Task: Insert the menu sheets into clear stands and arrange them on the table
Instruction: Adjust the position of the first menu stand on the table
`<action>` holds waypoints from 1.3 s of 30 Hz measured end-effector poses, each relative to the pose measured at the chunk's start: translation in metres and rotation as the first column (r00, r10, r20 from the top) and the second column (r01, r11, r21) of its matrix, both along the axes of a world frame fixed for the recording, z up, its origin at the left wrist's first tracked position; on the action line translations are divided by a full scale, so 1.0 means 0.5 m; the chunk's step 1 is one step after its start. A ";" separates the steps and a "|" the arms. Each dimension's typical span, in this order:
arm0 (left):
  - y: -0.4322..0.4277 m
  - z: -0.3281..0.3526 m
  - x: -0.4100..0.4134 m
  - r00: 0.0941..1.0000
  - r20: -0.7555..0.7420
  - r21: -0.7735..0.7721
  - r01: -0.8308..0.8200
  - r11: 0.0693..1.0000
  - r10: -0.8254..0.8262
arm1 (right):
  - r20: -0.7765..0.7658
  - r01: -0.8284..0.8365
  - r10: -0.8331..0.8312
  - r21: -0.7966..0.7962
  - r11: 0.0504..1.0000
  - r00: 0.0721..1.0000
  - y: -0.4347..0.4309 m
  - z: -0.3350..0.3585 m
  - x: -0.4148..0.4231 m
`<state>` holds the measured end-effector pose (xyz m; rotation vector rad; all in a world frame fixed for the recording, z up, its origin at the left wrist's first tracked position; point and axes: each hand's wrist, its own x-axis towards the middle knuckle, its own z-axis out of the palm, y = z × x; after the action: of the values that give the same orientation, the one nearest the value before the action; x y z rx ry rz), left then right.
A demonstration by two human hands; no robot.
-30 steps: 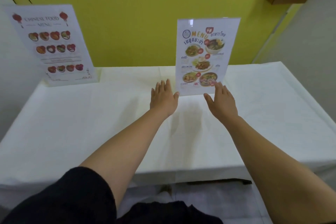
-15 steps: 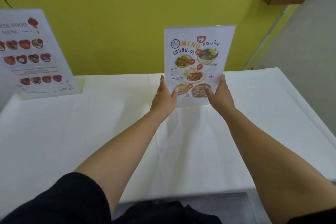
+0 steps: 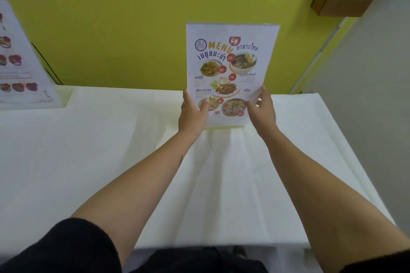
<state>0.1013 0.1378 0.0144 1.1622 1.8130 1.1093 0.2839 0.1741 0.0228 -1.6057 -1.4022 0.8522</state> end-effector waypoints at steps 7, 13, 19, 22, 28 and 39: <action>0.029 0.009 0.194 0.999 0.039 0.016 0.031 0.999 -0.031 | -0.006 0.019 -0.019 -0.024 1.000 1.000 0.028 0.010 0.200; 0.051 0.011 0.329 0.994 0.072 -0.010 0.081 0.997 -0.080 | -0.050 0.052 -0.056 -0.077 0.996 0.997 0.046 0.008 0.344; 0.075 0.010 0.413 0.974 0.184 0.002 0.136 0.991 -0.134 | -0.040 0.079 -0.084 -0.110 0.991 0.996 0.078 0.008 0.432; 0.088 0.012 0.431 0.963 0.229 -0.004 0.151 0.989 -0.146 | -0.024 0.093 -0.096 -0.106 0.990 0.995 0.090 0.015 0.452; 0.126 0.013 0.470 0.950 0.265 -0.009 0.170 0.985 -0.162 | -0.067 0.039 -0.047 -0.106 0.994 0.997 0.116 0.015 0.493; 0.166 -0.004 0.499 0.955 0.272 -0.028 0.132 0.991 -0.120 | -0.154 -0.102 0.084 -0.114 0.988 0.984 0.166 -0.002 0.530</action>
<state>0.3510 0.2209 0.0124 1.0294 1.5262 1.0880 0.5489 0.2570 0.0218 -1.5408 -1.3498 1.1084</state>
